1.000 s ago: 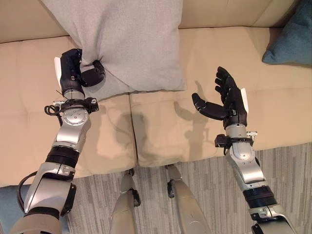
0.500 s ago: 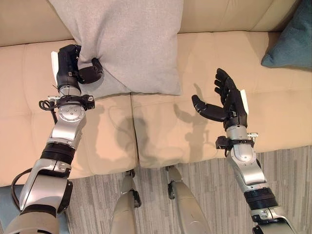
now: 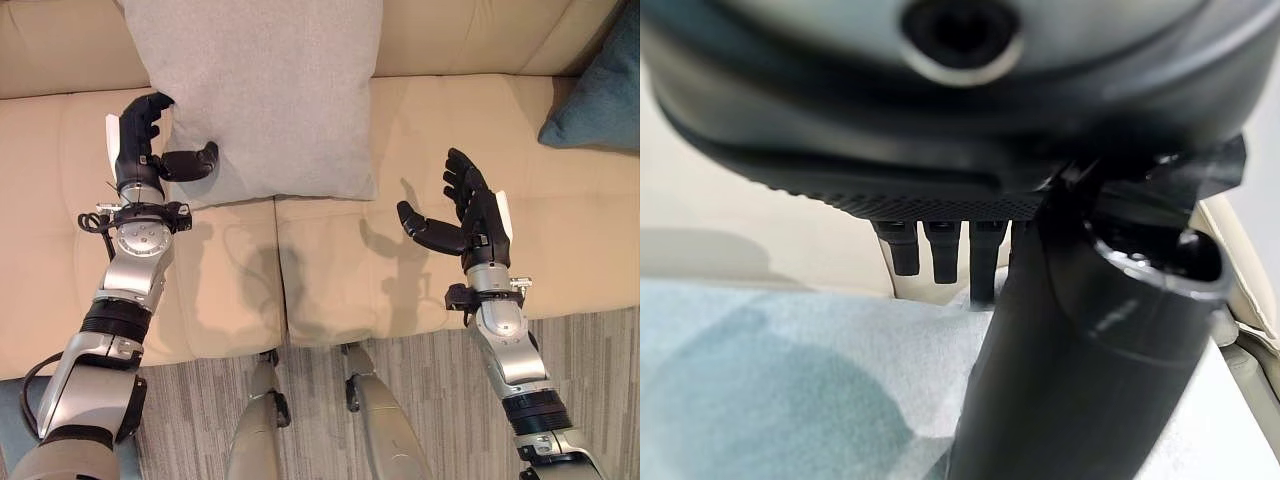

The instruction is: Pick up all the scattered cushions and arrange them neatly on the sofa.

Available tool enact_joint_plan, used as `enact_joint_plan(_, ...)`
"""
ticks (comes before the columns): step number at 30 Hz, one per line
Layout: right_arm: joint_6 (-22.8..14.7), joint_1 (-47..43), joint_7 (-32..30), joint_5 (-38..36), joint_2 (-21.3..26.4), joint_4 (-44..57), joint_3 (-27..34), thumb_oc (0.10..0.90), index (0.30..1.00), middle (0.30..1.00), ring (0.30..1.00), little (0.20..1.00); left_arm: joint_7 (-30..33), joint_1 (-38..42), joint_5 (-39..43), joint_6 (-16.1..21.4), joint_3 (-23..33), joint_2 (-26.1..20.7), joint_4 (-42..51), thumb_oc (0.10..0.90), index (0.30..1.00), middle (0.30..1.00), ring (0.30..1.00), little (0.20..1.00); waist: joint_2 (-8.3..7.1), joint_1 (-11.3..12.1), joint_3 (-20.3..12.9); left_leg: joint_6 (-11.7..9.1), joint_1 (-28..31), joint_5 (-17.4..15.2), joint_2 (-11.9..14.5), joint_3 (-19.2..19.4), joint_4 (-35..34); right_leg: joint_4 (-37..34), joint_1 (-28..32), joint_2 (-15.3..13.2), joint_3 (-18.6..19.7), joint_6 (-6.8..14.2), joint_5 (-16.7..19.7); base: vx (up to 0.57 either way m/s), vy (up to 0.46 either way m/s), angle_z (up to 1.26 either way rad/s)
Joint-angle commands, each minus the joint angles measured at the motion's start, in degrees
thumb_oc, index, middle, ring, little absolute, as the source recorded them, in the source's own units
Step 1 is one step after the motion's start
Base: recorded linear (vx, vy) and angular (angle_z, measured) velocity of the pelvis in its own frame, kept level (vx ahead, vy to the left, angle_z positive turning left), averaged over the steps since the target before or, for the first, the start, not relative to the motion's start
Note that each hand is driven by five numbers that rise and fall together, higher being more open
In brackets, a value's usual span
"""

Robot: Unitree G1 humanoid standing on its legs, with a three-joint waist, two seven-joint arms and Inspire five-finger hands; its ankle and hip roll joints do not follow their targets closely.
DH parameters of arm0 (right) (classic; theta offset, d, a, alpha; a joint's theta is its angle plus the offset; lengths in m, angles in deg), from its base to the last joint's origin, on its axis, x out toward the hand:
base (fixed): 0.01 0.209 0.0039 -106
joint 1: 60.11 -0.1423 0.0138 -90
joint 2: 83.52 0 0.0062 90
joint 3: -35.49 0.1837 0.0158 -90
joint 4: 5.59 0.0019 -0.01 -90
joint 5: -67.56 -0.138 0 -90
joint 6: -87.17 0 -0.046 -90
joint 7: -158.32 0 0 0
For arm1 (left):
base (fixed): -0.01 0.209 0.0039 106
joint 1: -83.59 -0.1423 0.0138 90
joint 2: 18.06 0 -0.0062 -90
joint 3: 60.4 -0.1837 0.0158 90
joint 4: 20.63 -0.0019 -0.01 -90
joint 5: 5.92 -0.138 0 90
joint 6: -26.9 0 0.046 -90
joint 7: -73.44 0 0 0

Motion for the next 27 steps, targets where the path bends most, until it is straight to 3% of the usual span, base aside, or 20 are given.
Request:
enact_joint_plan(1,-4.9,3.6,0.3,1.5,0.6,4.3,4.2,0.8,0.9,0.9,0.9,0.9,0.5,-4.5,-4.6,6.5,4.9,0.3,8.6,0.8,0.9,0.9,0.9,0.9,1.2,0.8,-9.5,-2.3,4.9,-8.2,0.8,0.2,0.1,4.0,1.9,-1.4,-1.6,3.8,-5.8,0.0,0.0,0.0)
enact_joint_plan(13,-2.0,13.7,5.1,2.9,2.4,1.9,5.5,0.8,0.9,0.9,0.9,0.9,-3.2,-31.9,-10.5,6.9,11.3,5.8,19.3,0.8,0.9,0.9,0.9,0.9,0.58,3.4,-13.3,-2.3,13.3,-9.0,0.9,-0.8,0.1,2.6,12.5,-1.5,-4.7,3.8,-6.8,0.03,-0.009,0.06)
enact_joint_plan(16,-0.4,17.8,7.2,5.2,2.5,-2.4,5.0,0.8,0.9,0.9,0.9,0.9,-6.1,-40.9,-10.3,6.4,12.4,8.5,16.7,0.8,0.9,0.9,0.9,0.9,0.95,4.4,-14.7,-2.0,16.8,-9.6,0.6,-1.2,0.1,1.6,16.7,-1.2,-5.7,3.9,-7.3,0.01,0.003,0.01)
enact_joint_plan(22,1.4,19.9,8.1,10.5,3.4,-12.3,2.0,0.8,0.9,0.9,0.9,0.9,-9.3,-47.8,-13.5,4.1,11.2,10.6,7.7,0.8,0.9,0.9,0.9,0.9,0.95,5.6,-16.3,-2.1,21.3,-10.3,0.6,-1.3,0.1,-0.2,21.8,-0.8,-6.4,3.8,-7.6,0.0,-0.002,0.01)
enact_joint_plan(27,2.8,20.7,6.4,15.1,2.4,-28.0,-0.1,0.8,0.9,0.9,0.9,0.9,-11.4,-51.3,-18.7,1.3,8.4,15.1,-11.7,0.8,0.9,0.9,0.9,0.9,0.58,6.4,-17.5,-2.1,25.9,-11.2,0.7,-0.9,0.1,-1.8,27.2,-0.2,-6.5,3.7,-8.7,-0.01,-0.019,0.02)
